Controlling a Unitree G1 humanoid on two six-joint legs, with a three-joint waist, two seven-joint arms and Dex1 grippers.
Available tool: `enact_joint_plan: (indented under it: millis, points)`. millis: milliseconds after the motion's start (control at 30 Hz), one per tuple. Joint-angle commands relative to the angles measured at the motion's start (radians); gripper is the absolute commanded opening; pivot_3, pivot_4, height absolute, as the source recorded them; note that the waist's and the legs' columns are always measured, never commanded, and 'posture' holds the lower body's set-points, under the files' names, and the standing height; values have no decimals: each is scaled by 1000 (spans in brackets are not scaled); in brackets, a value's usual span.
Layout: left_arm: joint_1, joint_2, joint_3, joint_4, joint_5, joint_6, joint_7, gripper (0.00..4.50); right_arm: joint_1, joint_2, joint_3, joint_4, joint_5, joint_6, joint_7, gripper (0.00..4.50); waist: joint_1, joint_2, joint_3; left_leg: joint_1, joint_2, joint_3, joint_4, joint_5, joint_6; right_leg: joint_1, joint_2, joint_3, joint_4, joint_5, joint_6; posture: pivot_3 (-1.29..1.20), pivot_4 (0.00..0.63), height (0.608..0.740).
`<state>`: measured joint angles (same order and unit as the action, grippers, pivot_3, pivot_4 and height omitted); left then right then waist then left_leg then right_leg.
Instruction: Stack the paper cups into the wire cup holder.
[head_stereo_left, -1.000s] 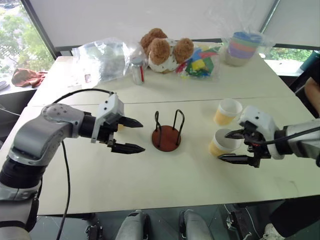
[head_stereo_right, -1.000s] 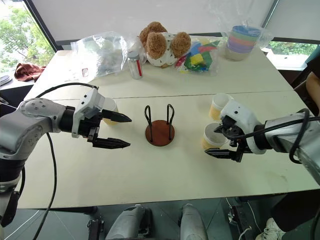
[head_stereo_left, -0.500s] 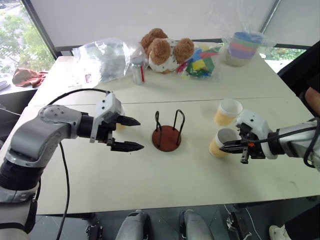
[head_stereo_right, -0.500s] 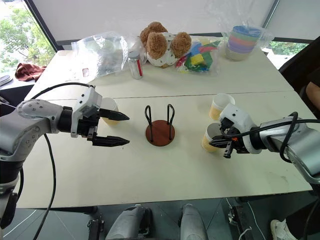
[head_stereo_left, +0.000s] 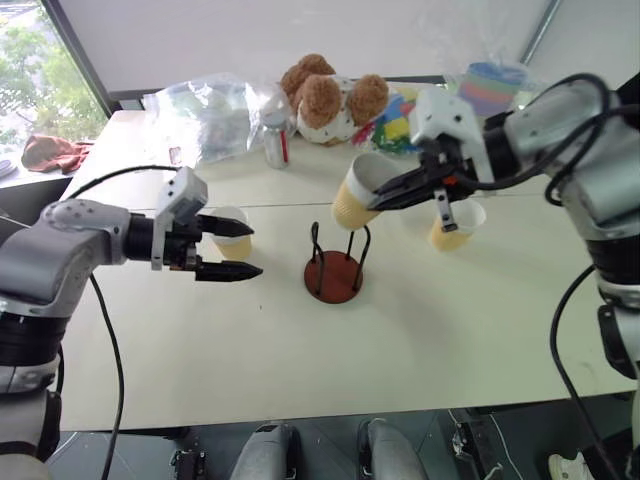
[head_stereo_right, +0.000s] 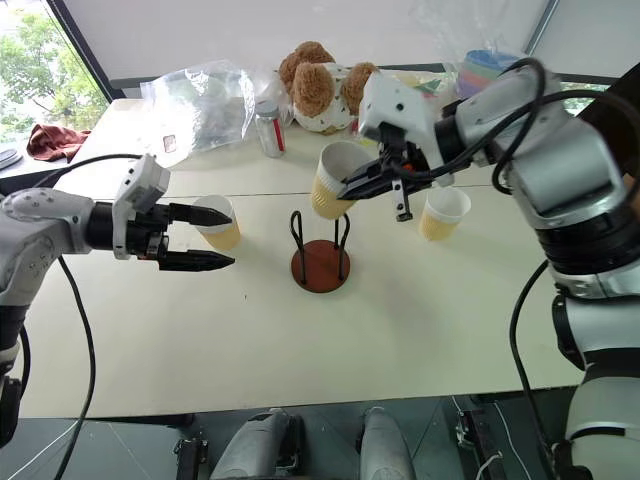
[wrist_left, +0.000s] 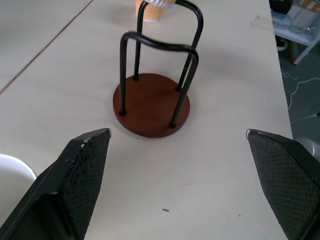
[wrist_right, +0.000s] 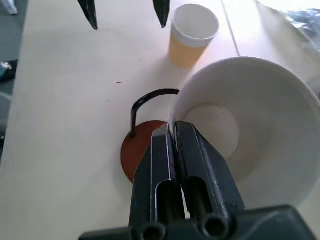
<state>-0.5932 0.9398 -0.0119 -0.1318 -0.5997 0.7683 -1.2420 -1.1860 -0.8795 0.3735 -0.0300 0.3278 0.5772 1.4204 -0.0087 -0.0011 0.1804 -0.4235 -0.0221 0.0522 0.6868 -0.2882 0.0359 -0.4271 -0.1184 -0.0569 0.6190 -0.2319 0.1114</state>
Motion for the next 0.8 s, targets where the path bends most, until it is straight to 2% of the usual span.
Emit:
enact_joint_plan:
  millis: [33,433,467,500,700,800]
  points:
    - [15,6,52,-55,-16,-8,22,4500,-46,11,-12,19,-27,-45,60,68,0,0,0,0,0,0,0,0,0,0,0,0,0,0,0,0,150,740]
    - [40,-8,62,-89,-31,1,72,4500,-50,117,28,98,-113,-87,132,68,-4,0,0,3,1,0,0,1,-2,-1,0,0,6,0,0,0,150,740]
    - [38,-9,60,-90,-32,2,75,4500,-45,120,32,99,-122,-93,134,593,-4,0,0,3,1,0,0,1,-2,-1,0,0,6,0,0,0,150,740]
    - [38,-11,59,-92,-33,3,77,4500,-40,122,34,98,-128,-101,139,891,-3,0,0,3,1,0,0,1,-2,-1,0,0,6,0,0,0,150,740]
    - [28,-23,51,-89,-36,7,84,4500,-31,131,12,92,-148,-94,109,3833,-4,0,0,3,1,0,0,1,-2,-1,0,0,7,0,0,0,150,740]
    - [16,-35,52,-94,-47,14,86,4500,-19,51,-53,120,-157,-81,90,3927,0,0,0,3,1,0,0,1,-3,-1,0,0,7,0,0,0,150,740]
